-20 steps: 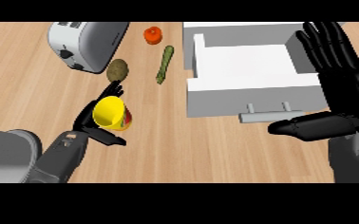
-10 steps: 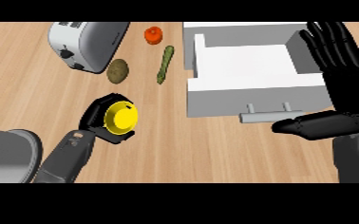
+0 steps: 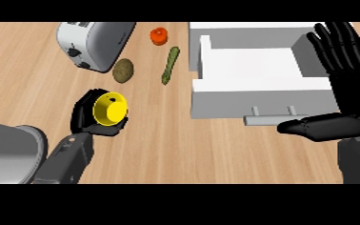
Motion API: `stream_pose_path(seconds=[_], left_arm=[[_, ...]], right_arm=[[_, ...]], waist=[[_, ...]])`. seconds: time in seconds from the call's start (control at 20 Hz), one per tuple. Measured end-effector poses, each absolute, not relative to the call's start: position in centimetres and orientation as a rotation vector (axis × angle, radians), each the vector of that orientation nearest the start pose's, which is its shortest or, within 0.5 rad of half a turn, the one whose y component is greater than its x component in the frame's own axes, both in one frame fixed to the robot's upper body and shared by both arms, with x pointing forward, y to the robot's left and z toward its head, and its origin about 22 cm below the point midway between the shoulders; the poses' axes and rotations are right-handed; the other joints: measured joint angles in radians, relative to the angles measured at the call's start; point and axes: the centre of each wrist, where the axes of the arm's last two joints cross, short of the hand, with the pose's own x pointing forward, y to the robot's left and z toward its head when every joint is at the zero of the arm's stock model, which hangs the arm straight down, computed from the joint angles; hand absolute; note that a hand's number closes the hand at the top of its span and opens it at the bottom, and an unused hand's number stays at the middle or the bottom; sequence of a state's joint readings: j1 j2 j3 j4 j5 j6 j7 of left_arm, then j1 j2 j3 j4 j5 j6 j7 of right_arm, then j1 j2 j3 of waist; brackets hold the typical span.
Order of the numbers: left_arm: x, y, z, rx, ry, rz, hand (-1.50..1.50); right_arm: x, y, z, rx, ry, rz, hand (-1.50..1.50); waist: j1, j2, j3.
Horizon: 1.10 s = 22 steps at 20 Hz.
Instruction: Pick up the cup, place it into the drawer and close the drawer
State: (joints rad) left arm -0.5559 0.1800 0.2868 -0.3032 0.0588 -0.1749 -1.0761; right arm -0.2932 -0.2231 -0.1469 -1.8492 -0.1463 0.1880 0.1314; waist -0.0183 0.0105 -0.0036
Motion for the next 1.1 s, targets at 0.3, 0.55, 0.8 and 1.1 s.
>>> stream_pose_path(seconds=[0.3, 0.55, 0.8, 1.1], left_arm=[[33.2, 26.7, -9.6, -0.073, -2.013, 0.126, 1.5], [37.3, 23.8, -4.8, -0.154, -2.114, 0.071, 1.5], [39.7, 19.2, 0.2, -0.263, -2.147, -0.015, 1.5], [42.1, 13.8, 8.2, -0.283, -2.159, -0.09, 1.5]], right_arm=[[27.2, -26.8, 15.4, 0.041, -1.98, 0.267, -1.5], [27.0, -27.0, 15.0, 0.03, -1.972, 0.268, -1.5], [27.2, -27.3, 14.5, 0.006, -1.973, 0.257, -1.5], [27.1, -27.5, 14.3, 0.001, -1.973, 0.251, -1.5]], waist=[[0.008, -0.008, 0.002], [0.017, -0.013, 0.004], [0.027, -0.017, 0.005], [0.019, -0.016, 0.005]])
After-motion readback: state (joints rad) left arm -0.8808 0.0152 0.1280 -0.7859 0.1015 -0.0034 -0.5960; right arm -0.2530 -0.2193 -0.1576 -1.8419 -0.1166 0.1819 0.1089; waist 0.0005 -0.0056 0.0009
